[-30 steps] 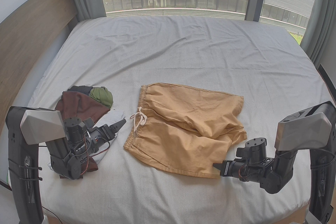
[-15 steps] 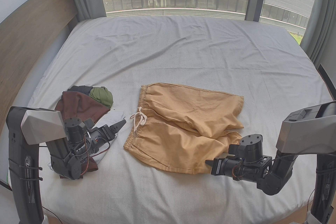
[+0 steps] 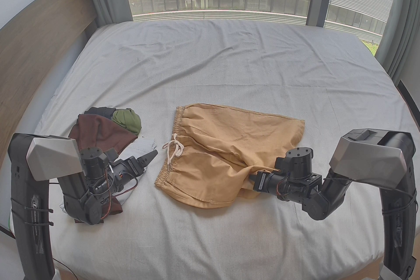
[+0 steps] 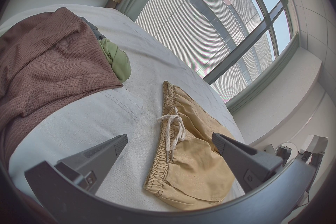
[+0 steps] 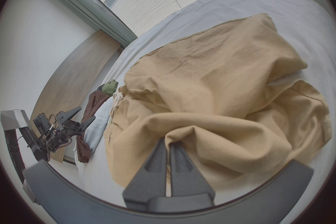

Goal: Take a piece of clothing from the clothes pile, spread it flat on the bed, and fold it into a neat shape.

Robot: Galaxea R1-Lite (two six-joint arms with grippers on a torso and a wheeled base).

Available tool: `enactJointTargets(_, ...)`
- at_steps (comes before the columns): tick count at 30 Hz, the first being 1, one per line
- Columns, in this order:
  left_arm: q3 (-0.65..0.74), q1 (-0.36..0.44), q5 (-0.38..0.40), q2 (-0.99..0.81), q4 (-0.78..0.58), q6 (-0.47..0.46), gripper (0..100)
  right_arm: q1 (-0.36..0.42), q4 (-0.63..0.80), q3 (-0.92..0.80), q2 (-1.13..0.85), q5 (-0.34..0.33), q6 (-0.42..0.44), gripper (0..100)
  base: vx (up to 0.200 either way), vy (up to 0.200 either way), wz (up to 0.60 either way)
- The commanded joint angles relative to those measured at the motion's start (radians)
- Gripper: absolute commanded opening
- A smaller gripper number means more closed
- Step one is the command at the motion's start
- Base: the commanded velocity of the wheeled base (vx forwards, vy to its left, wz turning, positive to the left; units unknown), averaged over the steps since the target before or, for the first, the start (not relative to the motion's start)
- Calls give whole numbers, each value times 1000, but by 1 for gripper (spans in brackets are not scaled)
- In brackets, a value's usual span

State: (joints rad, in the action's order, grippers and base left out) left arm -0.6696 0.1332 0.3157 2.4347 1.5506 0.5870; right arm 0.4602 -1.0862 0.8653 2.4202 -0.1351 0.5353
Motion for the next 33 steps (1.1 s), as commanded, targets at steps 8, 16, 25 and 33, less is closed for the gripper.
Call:
enactJointTargets(8,-2,0,0,12,0,0,100,-6,-3,72,77,-20,2,100,0,0,0)
enactJointTargets(16,-2,0,0,17,0,0,100,-6,-77,-88,-58,-14,6,100,0,0,0)
enactJointTargets(25,-4,0,0,17,0,0,100,-52,-135,-296,-199,2,6,100,0,0,0)
enactJointTargets(33,-2,0,0,15,0,0,100,-69,-153,-399,-155,3,11,100,0,0,0)
